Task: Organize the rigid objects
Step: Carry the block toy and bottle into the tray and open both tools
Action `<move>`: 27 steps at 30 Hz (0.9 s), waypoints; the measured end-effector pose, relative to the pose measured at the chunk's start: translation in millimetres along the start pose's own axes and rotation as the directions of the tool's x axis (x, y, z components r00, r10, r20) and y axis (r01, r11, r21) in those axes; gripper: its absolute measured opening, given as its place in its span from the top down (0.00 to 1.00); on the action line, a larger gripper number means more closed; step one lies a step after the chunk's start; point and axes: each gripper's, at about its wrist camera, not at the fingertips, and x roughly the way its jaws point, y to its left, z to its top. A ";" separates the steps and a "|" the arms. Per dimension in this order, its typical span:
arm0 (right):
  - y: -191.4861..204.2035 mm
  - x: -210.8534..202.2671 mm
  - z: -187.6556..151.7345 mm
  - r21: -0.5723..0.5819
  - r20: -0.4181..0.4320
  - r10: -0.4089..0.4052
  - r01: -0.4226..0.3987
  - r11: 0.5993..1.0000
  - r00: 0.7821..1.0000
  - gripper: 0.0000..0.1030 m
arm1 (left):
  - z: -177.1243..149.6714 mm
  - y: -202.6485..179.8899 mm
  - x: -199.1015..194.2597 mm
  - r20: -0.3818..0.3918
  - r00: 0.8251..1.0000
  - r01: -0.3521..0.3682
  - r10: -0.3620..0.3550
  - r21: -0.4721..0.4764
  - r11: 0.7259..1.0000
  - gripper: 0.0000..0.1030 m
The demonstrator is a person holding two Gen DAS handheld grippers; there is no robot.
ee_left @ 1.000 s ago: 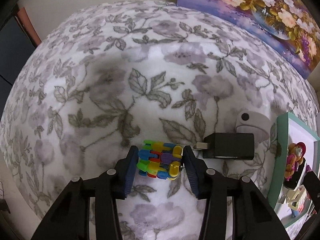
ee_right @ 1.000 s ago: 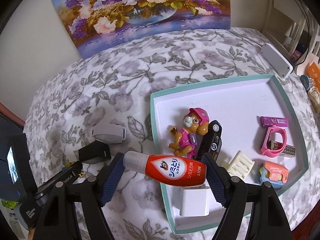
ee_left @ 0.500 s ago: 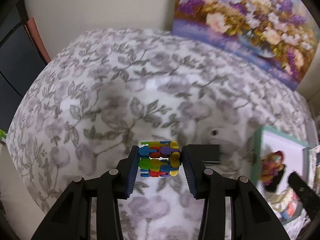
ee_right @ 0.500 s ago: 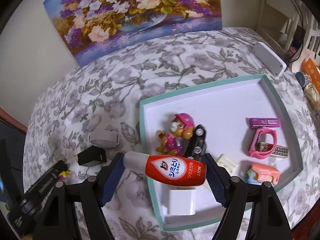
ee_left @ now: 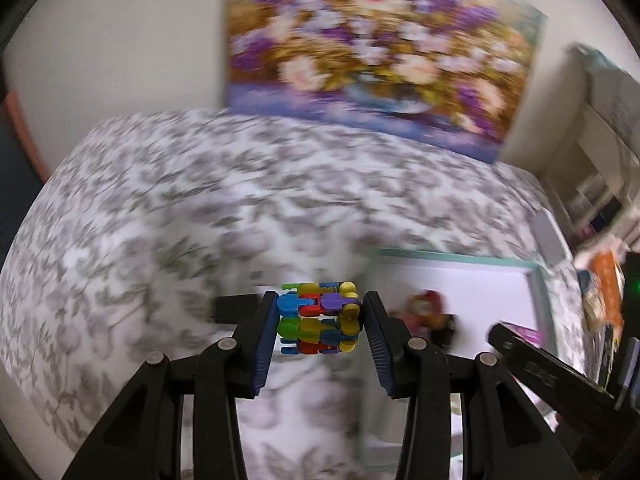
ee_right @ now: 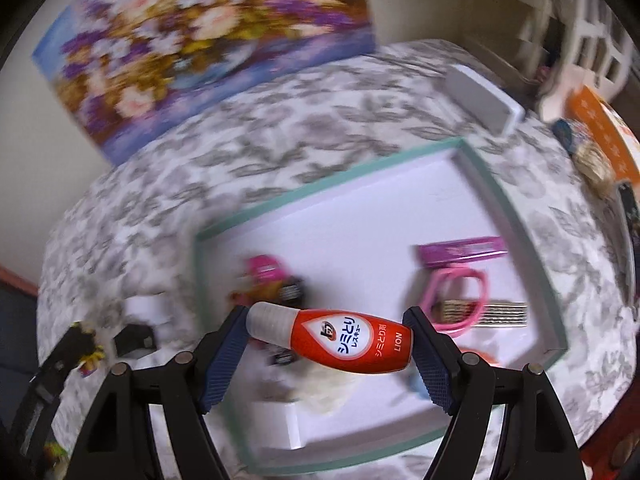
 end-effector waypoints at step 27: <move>-83.7 18.3 18.6 0.105 -0.015 -0.104 0.105 0.989 0.995 0.22 | -42.3 -134.8 51.6 -0.082 0.994 0.089 -0.069 0.279 0.956 0.56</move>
